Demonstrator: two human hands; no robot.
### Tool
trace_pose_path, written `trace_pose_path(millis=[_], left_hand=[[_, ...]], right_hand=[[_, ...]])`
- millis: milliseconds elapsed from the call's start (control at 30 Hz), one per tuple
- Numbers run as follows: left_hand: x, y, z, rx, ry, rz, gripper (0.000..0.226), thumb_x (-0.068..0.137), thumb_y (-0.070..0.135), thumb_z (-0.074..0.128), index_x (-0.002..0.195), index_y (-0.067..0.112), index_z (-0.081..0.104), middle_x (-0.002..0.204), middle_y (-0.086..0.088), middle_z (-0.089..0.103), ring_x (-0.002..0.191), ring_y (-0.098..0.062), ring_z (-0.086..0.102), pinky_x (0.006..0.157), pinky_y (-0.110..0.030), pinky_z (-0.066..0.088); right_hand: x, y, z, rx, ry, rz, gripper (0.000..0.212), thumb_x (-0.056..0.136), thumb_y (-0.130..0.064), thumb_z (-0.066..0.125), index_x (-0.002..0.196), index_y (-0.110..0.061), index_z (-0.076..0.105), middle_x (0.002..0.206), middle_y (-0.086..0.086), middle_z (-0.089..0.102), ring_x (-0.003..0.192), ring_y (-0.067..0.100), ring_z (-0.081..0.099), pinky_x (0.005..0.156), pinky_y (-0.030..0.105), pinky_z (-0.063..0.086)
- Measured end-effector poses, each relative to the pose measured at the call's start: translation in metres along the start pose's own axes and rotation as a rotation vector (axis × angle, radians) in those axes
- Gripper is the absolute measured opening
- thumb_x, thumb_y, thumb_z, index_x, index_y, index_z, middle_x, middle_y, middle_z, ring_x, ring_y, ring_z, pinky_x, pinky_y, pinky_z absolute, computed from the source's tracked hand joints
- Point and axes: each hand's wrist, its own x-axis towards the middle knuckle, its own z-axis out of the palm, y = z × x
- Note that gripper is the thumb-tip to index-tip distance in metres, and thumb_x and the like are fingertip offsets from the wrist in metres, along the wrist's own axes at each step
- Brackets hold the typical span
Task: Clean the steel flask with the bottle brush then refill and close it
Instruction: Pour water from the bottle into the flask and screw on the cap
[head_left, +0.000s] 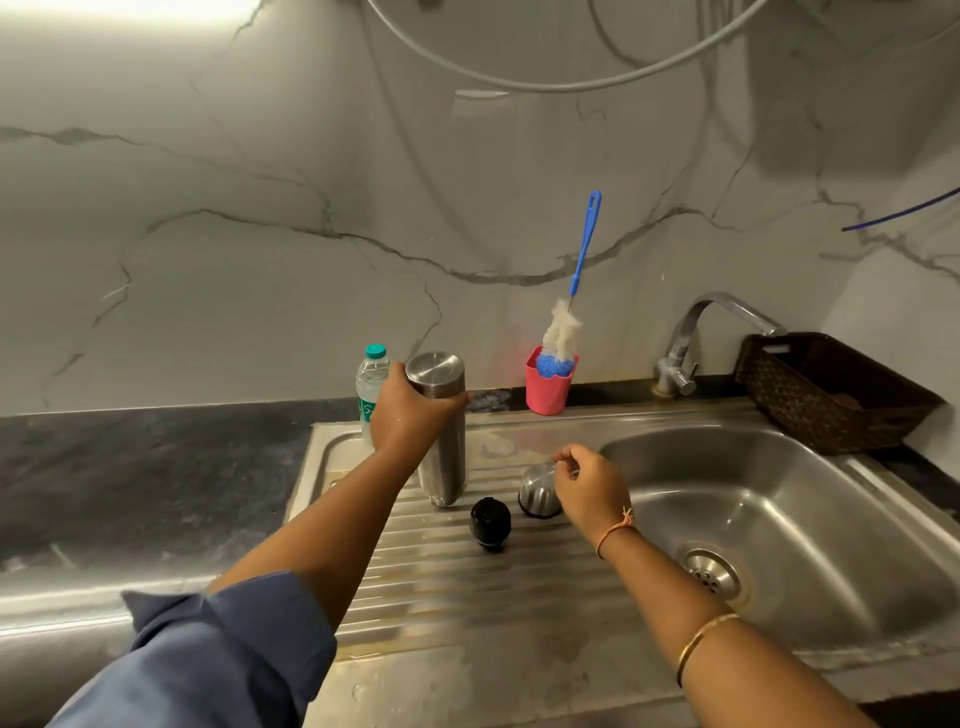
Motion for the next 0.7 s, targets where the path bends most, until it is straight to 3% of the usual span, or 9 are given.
trace_pose_path(millis=[100,167,300,400,533,700], left_hand=[[-0.014,-0.007,-0.008,-0.113,0.032,0.031,0.064,0.065,0.039,0.084,0.114,0.023,0.047,0.106,0.007,0.057,0.095,-0.012,0.050,0.078,-0.028,0.043],[-0.025,-0.012,-0.015,-0.179,0.066,0.065,0.067,0.066,0.034,0.085,0.119,0.022,0.047,0.109,0.008,0.053,0.100,-0.011,0.050,0.083,-0.028,0.044],[-0.037,-0.026,-0.035,-0.264,0.172,0.010,0.078,0.065,0.033,0.086,0.128,0.015,0.043,0.119,0.000,0.048,0.104,-0.013,0.050,0.085,-0.026,0.045],[-0.040,-0.039,-0.057,-0.478,0.243,-0.141,0.084,0.057,0.043,0.087,0.125,0.021,0.042,0.123,-0.005,0.050,0.109,-0.021,0.054,0.090,-0.038,0.051],[-0.050,-0.051,-0.086,-0.887,0.312,-0.429,0.076,0.072,0.026,0.080,0.131,0.014,0.035,0.127,-0.016,0.048,0.113,-0.031,0.055,0.075,-0.042,0.057],[-0.068,-0.079,-0.104,-1.209,0.330,-0.723,0.075,0.078,0.031,0.075,0.136,0.008,0.034,0.124,-0.021,0.048,0.104,-0.037,0.056,0.060,-0.045,0.054]], right_hand=[[-0.003,-0.009,0.004,0.100,-0.040,0.088,0.016,0.092,-0.010,0.049,0.095,-0.007,0.064,0.081,0.007,0.064,0.076,0.024,0.060,0.064,0.031,0.050],[-0.005,-0.019,0.006,0.310,-0.115,0.206,0.016,0.092,-0.007,0.047,0.098,-0.006,0.062,0.076,0.007,0.062,0.069,0.023,0.061,0.065,0.037,0.056],[-0.012,-0.052,0.009,0.669,-0.409,0.440,0.012,0.096,-0.012,0.047,0.103,-0.006,0.054,0.080,0.013,0.061,0.061,0.019,0.061,0.052,0.026,0.056],[-0.018,-0.068,0.020,0.887,-0.580,0.602,0.015,0.097,-0.017,0.048,0.099,-0.003,0.053,0.078,0.016,0.061,0.061,0.021,0.063,0.049,0.026,0.056],[-0.025,-0.084,0.042,0.921,-0.763,0.671,0.031,0.096,-0.030,0.050,0.104,0.000,0.051,0.091,0.021,0.061,0.076,0.026,0.065,0.057,0.029,0.058],[-0.038,-0.109,0.068,1.020,-0.784,0.702,0.044,0.088,-0.036,0.061,0.116,-0.007,0.045,0.116,0.027,0.054,0.099,0.034,0.059,0.073,0.035,0.057]])
